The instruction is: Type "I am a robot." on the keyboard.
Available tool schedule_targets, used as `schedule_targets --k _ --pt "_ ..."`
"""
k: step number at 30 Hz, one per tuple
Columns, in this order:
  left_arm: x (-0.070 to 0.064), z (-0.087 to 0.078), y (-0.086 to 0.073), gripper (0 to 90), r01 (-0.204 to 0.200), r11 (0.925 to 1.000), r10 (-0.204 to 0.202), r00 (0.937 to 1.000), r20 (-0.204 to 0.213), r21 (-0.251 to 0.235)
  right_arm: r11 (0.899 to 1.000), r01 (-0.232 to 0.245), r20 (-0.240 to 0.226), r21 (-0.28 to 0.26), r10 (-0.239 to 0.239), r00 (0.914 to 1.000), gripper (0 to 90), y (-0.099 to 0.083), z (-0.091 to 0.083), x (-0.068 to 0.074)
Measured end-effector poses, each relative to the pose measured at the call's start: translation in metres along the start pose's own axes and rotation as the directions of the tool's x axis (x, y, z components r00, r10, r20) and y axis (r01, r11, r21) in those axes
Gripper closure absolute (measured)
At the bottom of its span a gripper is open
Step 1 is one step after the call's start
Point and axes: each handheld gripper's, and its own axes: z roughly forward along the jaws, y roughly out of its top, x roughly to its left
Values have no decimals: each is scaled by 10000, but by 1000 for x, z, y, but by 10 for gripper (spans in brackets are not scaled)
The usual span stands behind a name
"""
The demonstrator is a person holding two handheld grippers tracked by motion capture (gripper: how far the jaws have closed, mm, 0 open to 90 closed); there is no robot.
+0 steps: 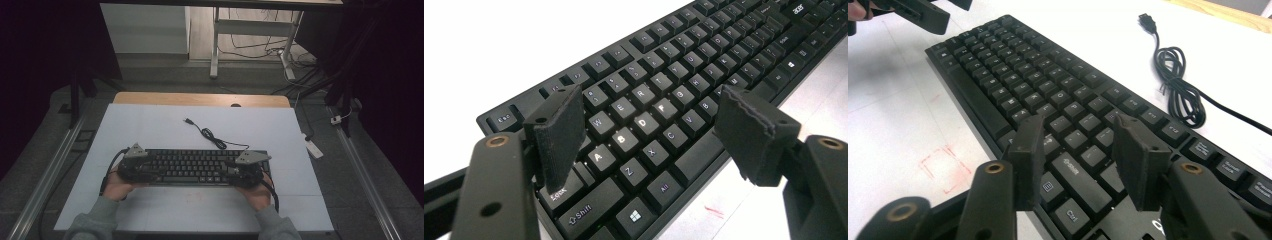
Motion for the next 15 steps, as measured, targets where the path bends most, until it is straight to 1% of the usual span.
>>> schedule_targets --k 6,9,15 --pt "-1 1 0 283 -49 10000 49 10000 -2 22 10000 56 -165 14 -56 9998 630 3 1 3" --pt "-1 1 0 282 -70 10000 70 10000 -9 41 9999 101 -344 42 -100 9994 667 4 3 4" --pt "-2 1 0 282 -109 9999 109 9999 -25 32 9998 167 -637 108 -159 9978 793 7 5 7"
